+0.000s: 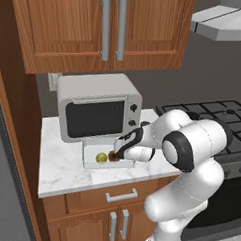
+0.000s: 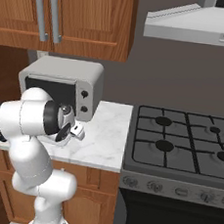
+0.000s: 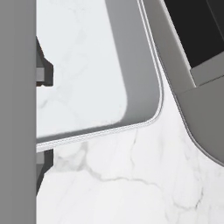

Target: Take the lemon and potato out of the freezer and place them in the tupperware container on the counter. Then put the tupperware containing the vegetables back in the freezer.

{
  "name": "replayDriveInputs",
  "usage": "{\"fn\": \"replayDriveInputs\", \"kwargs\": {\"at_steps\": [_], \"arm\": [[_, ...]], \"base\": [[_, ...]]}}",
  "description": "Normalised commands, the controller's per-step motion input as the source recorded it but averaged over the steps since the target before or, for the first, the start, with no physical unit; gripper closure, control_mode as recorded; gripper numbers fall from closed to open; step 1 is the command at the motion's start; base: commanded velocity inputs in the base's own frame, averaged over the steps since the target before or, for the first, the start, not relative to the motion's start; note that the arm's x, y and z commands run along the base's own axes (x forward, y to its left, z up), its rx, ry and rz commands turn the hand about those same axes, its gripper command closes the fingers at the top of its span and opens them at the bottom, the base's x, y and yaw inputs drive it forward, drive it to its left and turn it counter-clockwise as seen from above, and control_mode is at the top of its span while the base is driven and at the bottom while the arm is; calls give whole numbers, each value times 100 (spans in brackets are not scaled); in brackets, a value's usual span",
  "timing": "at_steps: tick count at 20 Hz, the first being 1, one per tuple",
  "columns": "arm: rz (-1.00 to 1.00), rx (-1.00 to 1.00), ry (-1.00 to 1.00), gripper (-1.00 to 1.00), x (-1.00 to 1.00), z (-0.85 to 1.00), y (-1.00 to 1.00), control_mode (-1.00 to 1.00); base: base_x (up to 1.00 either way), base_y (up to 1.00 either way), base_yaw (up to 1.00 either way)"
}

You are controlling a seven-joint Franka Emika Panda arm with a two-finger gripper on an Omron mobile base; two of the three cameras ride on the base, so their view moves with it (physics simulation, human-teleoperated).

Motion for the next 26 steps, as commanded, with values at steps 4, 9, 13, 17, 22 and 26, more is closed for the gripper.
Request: {"fn": "replayDriveInputs", "kwargs": {"at_steps": [4,9,13,17,22,26], "arm": [[0,0,0,100,0,-5,0,-100],[0,0,0,100,-5,0,0,-100],[0,0,-2,100,-35,11,0,-100],[-1,0,-8,100,-53,51,0,-100],[-6,0,-5,100,-48,73,-1,-100],[-11,1,0,100,-31,80,-2,-100]], "base": [[0,0,0],[0,0,0],[0,0,0],[0,0,0],[0,0,0],[0,0,0]]}}
